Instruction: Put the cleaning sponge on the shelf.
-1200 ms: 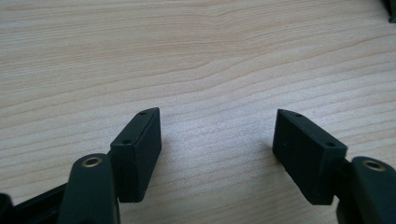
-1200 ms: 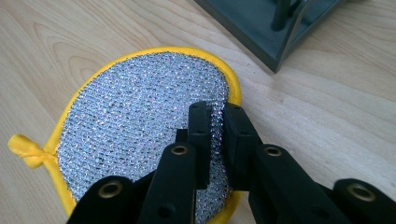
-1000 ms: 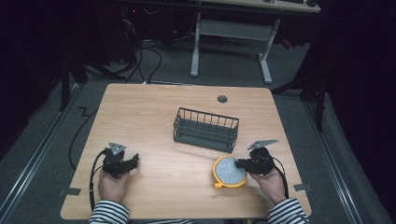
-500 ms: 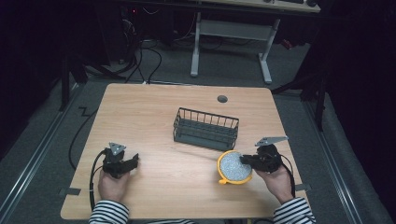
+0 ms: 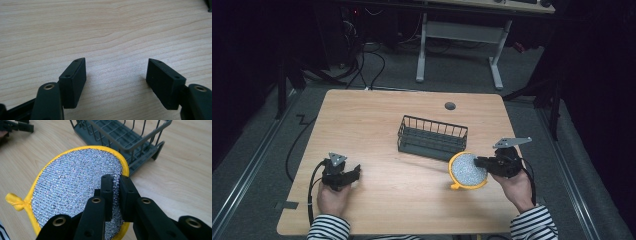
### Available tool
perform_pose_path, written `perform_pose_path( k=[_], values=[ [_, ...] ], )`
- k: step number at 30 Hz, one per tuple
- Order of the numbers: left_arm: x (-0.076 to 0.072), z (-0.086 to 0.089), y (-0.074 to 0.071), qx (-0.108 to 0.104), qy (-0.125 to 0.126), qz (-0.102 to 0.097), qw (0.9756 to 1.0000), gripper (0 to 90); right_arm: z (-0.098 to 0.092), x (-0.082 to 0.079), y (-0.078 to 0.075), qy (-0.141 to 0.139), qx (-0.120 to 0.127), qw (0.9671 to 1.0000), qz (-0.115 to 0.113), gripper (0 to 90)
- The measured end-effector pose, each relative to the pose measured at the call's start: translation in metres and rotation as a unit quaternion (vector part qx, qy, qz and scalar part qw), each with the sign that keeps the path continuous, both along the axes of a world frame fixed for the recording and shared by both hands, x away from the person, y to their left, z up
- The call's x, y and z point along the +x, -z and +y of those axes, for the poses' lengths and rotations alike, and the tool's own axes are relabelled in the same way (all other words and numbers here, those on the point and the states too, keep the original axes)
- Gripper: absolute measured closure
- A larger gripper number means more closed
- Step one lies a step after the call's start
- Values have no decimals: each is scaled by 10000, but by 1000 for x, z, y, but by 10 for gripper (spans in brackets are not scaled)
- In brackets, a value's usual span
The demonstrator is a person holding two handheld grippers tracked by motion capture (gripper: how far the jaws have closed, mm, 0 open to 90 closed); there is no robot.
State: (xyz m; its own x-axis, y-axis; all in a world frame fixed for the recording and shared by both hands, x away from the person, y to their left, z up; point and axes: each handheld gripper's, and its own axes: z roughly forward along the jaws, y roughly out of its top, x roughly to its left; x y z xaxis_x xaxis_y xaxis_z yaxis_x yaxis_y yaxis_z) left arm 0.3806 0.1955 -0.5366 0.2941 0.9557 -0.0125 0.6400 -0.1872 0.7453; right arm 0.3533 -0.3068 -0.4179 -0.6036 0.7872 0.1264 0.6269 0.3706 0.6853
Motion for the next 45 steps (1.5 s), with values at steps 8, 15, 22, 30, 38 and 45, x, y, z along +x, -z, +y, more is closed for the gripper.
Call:
perform_pose_path(
  k=[8, 15, 22, 30, 38, 45],
  values=[
    [0, 0, 0, 0, -1, 0, 10000, 329, -6, 9, -28, 118, 35, 9996, -252, 831],
    [0, 0, 0, -3, -1, 1, 10000, 329, -8, 23, -42, 266, 46, 9992, -296, 830],
    [0, 0, 0, 3, 4, 5, 10000, 329, -1, 44, -53, 366, -14, 9987, -358, 830],
    [0, 0, 0, -4, -5, -1, 10000, 330, 9, 74, -65, 597, -125, 9973, -406, 829],
    [0, 0, 0, 2, 2, 6, 10000, 330, 20, 100, -62, 832, -203, 9957, -361, 824],
    [0, 0, 0, 7, 7, 9, 10000, 329, 35, 116, -48, 922, -314, 9948, -299, 824]
  ],
)
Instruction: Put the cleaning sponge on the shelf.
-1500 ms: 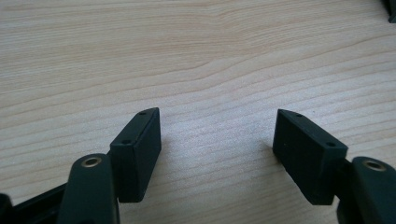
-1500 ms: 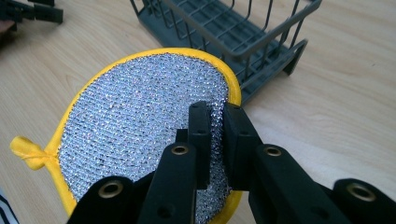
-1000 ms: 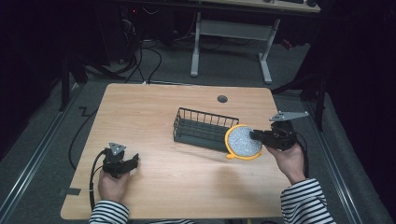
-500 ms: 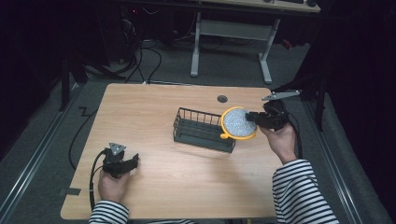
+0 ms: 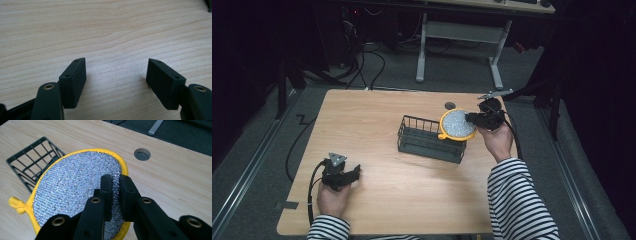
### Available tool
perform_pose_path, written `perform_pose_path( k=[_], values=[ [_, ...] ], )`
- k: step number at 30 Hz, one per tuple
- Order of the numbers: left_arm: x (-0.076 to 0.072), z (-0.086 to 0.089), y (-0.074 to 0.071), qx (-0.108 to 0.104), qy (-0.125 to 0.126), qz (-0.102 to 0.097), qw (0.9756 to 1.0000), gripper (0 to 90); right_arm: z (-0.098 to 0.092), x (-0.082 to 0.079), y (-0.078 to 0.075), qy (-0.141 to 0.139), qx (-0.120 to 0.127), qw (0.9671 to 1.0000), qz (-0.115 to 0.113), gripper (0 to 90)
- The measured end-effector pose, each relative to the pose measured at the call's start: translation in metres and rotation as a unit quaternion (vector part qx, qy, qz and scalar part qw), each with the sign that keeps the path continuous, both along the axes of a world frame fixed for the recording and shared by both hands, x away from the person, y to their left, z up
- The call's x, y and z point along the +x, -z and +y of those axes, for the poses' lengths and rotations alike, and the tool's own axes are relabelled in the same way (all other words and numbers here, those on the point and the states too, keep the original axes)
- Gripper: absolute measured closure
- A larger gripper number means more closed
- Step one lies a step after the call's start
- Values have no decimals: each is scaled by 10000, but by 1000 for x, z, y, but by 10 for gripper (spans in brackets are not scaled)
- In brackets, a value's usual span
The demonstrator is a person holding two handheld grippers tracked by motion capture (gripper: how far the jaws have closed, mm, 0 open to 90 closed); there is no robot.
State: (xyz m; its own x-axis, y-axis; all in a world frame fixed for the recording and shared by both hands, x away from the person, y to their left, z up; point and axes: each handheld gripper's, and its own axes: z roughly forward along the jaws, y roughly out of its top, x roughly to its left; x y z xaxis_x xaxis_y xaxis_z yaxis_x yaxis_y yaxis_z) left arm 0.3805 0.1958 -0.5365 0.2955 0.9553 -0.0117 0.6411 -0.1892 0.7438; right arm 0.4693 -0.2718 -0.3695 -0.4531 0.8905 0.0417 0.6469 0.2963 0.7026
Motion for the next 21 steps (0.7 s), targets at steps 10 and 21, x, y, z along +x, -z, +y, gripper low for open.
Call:
perform_pose_path(
  k=[10, 21],
  values=[
    [0, 0, 0, -2, 1, 1, 10000, 329, 12, 11, 11, 130, -47, 9999, -55, 821],
    [0, 0, 0, -2, 4, 2, 10000, 328, 20, 10, 20, 113, -300, 9994, -112, 815]
  ],
)
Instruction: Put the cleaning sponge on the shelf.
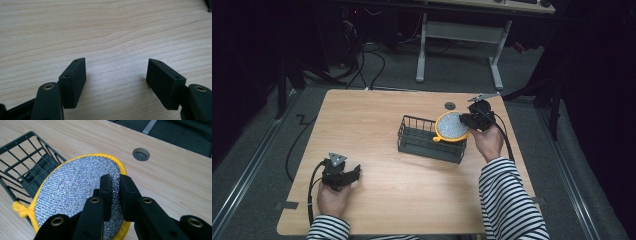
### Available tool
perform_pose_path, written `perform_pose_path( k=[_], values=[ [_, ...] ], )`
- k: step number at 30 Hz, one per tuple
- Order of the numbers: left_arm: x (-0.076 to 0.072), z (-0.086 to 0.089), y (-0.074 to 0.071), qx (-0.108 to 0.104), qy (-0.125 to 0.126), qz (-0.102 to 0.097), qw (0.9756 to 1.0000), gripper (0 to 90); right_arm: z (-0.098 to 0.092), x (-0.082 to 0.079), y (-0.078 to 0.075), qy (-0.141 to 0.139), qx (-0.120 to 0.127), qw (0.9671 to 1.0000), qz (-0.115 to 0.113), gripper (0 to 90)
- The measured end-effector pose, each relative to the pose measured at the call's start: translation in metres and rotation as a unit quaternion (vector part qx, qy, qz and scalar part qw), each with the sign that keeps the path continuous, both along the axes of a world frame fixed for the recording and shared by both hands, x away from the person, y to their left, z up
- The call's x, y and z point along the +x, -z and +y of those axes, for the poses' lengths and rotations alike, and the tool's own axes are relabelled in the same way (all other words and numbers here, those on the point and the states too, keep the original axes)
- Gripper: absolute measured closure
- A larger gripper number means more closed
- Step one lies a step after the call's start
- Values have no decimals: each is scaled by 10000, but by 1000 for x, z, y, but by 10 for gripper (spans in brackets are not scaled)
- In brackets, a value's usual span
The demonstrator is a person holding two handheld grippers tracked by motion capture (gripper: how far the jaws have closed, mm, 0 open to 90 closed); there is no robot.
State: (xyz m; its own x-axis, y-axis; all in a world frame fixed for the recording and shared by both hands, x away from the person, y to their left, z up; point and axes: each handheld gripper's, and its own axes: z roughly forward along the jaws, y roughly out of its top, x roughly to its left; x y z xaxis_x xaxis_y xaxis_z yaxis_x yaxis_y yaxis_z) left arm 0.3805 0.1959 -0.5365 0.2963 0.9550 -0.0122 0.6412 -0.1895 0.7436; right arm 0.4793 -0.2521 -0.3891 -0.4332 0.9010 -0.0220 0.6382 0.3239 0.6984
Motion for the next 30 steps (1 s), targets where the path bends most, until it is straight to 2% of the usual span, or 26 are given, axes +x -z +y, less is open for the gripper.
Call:
perform_pose_path(
  k=[3, 4, 15, 16, 19, 21, 25, 27, 30],
  values=[
    [0, 0, 0, -4, -4, -3, 10000, 328, 0, -2, 3, -17, 6, 10000, -6, 817],
    [0, 0, 0, -3, -3, -3, 10000, 328, -1, -3, 5, -50, -27, 10000, -10, 850],
    [0, 0, 0, -5, -5, -4, 10000, 328, -6, -8, 9, -124, 40, 9999, 12, 847],
    [0, 0, 0, -5, -5, -5, 10000, 328, -7, -9, 10, -151, 83, 9999, 1, 832],
    [0, 0, 0, -12, -12, -10, 10000, 328, -10, -8, 11, -135, 188, 9997, 70, 684],
    [0, 0, 0, -5, -5, -5, 10000, 328, -12, -7, 11, -112, 224, 9997, 78, 649],
    [0, 0, 0, -11, -11, -10, 10000, 328, -13, -5, 12, -164, 321, 9991, 212, 721],
    [0, 0, 0, -4, -6, -6, 10000, 328, -14, -3, 12, -184, 359, 9989, 234, 820],
    [0, 0, 0, -4, -5, -5, 10000, 328, -14, -3, 12, -195, 354, 9989, 219, 866]
  ],
)
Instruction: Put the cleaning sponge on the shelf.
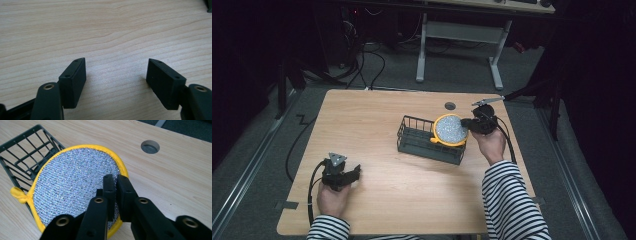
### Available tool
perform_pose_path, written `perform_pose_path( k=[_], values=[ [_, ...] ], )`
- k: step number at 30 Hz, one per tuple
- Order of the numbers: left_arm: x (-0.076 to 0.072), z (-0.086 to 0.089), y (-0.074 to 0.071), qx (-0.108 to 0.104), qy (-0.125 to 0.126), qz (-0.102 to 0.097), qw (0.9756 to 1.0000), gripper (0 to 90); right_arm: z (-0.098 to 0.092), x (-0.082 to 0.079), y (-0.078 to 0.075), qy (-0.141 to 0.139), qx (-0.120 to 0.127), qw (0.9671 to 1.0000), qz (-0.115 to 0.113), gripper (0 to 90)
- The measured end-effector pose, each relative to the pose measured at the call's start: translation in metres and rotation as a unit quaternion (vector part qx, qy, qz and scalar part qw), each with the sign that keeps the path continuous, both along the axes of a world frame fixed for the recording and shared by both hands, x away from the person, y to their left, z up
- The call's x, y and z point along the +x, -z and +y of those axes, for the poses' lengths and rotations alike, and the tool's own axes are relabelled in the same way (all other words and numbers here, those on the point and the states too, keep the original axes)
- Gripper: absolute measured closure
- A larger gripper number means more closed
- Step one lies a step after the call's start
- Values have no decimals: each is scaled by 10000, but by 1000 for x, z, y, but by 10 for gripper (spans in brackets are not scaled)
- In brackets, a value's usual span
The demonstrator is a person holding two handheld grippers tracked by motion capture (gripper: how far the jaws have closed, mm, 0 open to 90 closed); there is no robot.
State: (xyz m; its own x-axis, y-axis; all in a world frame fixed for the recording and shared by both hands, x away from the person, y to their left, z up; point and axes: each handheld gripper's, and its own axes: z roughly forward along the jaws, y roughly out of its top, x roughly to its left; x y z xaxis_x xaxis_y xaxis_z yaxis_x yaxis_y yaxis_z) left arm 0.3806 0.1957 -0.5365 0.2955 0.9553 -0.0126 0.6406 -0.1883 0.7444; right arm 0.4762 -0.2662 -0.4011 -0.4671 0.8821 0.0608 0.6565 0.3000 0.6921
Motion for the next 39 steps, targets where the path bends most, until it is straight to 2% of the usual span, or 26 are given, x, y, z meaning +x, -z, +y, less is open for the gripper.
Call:
perform_pose_path(
  k=[5, 12, 16, 19, 24, 28, 34, 35, 36, 38, 39],
  values=[
    [0, 0, 0, -8, -8, -6, 10000, 328, 2, -2, -1, -14, -135, 9998, -114, 886],
    [0, 0, 0, 1, 0, 0, 10000, 327, 6, -7, -9, -3, -277, 9987, -431, 887],
    [0, 0, 0, 1, 0, -1, 10000, 328, 7, -10, -13, -72, -341, 9979, -538, 887],
    [0, 0, 0, -7, -7, -6, 10000, 328, 11, -14, -11, -199, -498, 9968, -593, 887],
    [0, 0, 0, -8, -8, -7, 10000, 327, 16, -19, -6, -346, -548, 9960, -607, 886],
    [0, 0, 0, -6, -6, -5, 10000, 327, 17, -20, 2, -408, -560, 9966, -450, 886],
    [0, 0, 0, -7, -6, -5, 10000, 327, 17, -24, 8, -486, -447, 9973, -316, 878],
    [0, 0, 0, 1, -1, -1, 10000, 327, 17, -25, 10, -525, -368, 9976, -265, 828],
    [0, 0, 0, -7, -6, -6, 10000, 327, 17, -25, 10, -525, -368, 9976, -265, 828],
    [0, 0, 0, 1, 0, -1, 10000, 328, 16, -26, 9, -500, -259, 9981, -252, 689],
    [0, 0, 0, -6, -6, -7, 10000, 328, 15, -28, 6, -432, -150, 9984, -336, 628]
  ],
)
